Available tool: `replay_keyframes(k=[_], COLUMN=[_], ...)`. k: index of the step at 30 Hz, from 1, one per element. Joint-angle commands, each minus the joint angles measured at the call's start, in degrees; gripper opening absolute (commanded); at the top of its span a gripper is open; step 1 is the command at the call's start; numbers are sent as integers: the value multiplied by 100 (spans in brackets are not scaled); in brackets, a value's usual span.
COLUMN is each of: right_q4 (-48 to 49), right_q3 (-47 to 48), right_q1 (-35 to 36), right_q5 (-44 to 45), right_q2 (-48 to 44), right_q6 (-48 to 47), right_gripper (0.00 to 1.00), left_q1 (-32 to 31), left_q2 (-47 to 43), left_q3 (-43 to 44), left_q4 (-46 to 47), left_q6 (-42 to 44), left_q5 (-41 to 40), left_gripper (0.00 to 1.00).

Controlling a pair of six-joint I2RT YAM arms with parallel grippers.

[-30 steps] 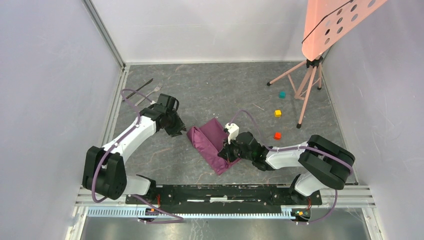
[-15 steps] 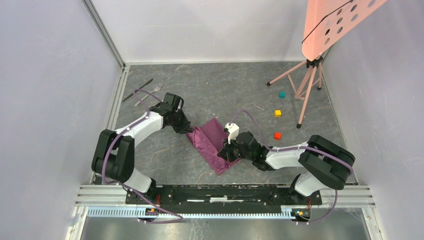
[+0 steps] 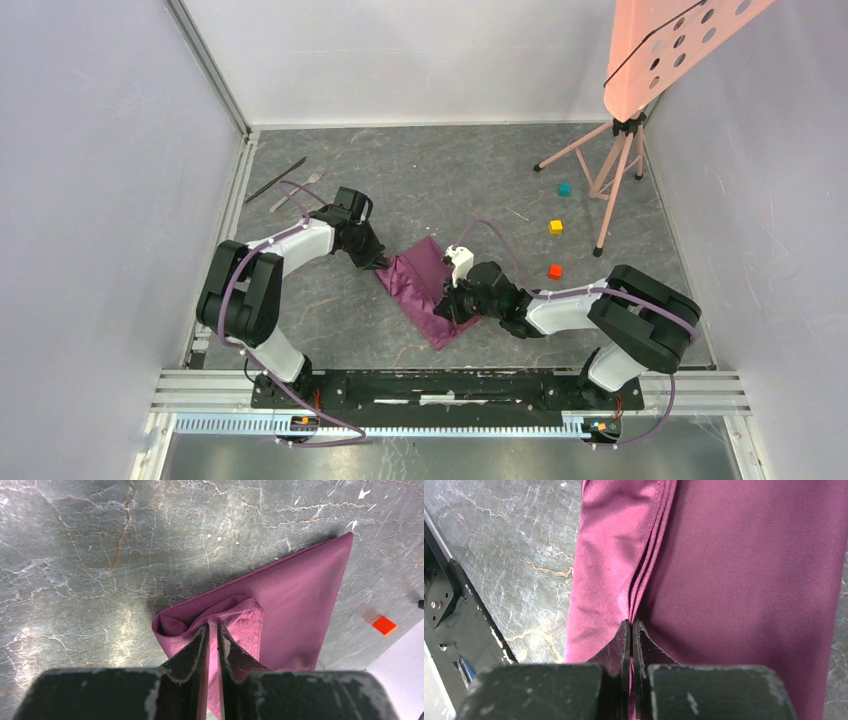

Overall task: Fold the napkin into a case and place the utensils inside
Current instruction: Smooth out the 2/3-rectangle-folded napkin at the center of the board.

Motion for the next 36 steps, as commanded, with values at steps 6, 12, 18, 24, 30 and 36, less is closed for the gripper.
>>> replay_keyframes(k=[6, 12, 18, 24, 30, 36], right_q4=[-165, -487, -1438, -2077, -669, 666], right_q3=[323, 316, 772, 1255, 1967, 2288], right_q1=[-52, -52, -52, -47, -78, -199], right_q5=[-244, -120, 240, 506, -2001, -2935], right_q2=[74, 1, -106, -456, 650, 1514], right_q6=[-52, -9, -534, -1192, -873, -242], right_gripper=[0, 0, 16, 47, 55, 66], left_q1=[6, 7, 3, 6, 7, 11], left_q2=[120, 209, 419, 550, 567, 593], left_q3=[163, 149, 157, 170, 134, 200], left_q4=[142, 159, 212, 214, 145, -2], left_q6=[458, 566, 609, 666, 786, 900], left_q5=[137, 194, 183, 265, 287, 247], left_gripper=[18, 19, 19, 20, 20, 20])
